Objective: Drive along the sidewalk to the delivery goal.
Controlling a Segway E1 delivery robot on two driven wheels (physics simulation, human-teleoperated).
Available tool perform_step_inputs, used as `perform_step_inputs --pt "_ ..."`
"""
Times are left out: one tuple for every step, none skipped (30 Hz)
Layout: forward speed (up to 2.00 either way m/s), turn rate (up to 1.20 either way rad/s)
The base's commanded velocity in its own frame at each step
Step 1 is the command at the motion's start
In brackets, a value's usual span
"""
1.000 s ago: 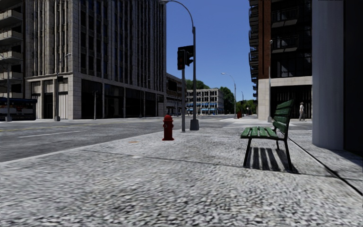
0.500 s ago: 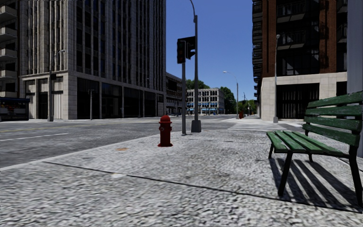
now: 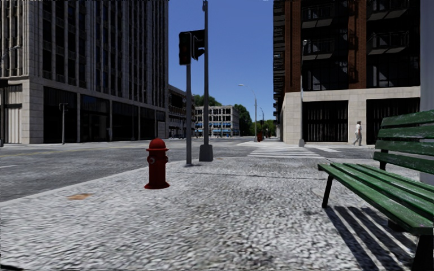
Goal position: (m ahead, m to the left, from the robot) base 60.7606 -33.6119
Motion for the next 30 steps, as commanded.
perform_step_inputs --pt "2.0 -0.41" --pt "2.0 -0.41" --pt "2.0 -0.41" --pt "2.0 -0.41" --pt "2.0 -0.41" --pt "2.0 -0.41" --pt "2.0 -0.41" --pt "2.0 -0.41" --pt "2.0 -0.41" --pt "2.0 -0.41" --pt "2.0 -0.41" --pt "2.0 -0.41" --pt "2.0 -0.41" --pt "2.0 -0.4" --pt "2.0 -0.4" --pt "2.0 -0.4" --pt "2.0 -0.4" --pt "2.0 -0.4" --pt "2.0 -0.4" --pt "2.0 -0.39" --pt "2.0 -0.39" --pt "2.0 -0.39" --pt "2.0 -0.39" --pt "2.0 -0.39" --pt "2.0 -0.39" --pt "2.0 -0.39" --pt "2.0 -0.32" --pt "2.0 -0.32" --pt "2.0 0.0" --pt "2.0 0.0"
